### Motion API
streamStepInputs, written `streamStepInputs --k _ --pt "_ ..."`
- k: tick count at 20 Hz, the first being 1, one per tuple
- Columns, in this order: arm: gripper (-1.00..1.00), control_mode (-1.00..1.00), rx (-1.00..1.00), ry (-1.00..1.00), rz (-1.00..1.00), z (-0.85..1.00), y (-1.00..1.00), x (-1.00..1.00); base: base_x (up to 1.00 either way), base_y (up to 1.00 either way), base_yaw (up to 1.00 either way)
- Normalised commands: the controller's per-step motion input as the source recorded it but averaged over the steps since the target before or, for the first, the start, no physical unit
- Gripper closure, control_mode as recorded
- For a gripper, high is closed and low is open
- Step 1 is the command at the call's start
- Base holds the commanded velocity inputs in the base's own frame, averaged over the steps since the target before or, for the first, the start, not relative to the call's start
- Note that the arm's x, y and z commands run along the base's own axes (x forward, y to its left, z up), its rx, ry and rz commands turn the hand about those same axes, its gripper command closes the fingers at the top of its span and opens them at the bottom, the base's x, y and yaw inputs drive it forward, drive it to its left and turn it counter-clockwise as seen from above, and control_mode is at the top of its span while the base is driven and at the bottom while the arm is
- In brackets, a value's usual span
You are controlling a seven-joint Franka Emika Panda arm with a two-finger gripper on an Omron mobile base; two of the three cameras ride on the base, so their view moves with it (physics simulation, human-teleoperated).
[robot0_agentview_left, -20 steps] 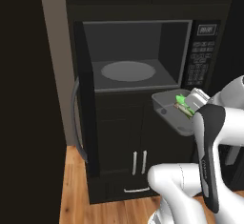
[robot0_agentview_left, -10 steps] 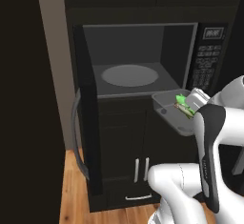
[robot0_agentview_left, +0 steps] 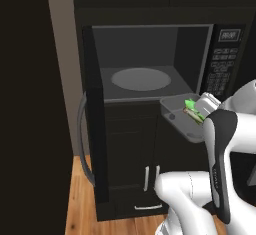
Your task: Place the tupperware containing the fish and corn meal in the microwave. Close the microwave door and press the start button to reheat the meal.
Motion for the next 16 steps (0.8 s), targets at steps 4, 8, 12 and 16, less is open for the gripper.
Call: streamStepInputs --k 4,8,12,16 --pt "1.0 -1.0 0.0 0.0 0.0 0.0 0.0 0.02 0.16 0.0 0.07" --pt "1.0 -1.0 0.0 0.0 0.01 0.0 0.0 0.0 0.0 0.0 0.0" --pt "1.0 -1.0 0.0 0.0 0.0 0.0 0.0 0.04 0.0 0.0 0.0" --pt "1.0 -1.0 0.0 0.0 0.0 0.0 0.07 0.33 0.0 0.0 0.0"
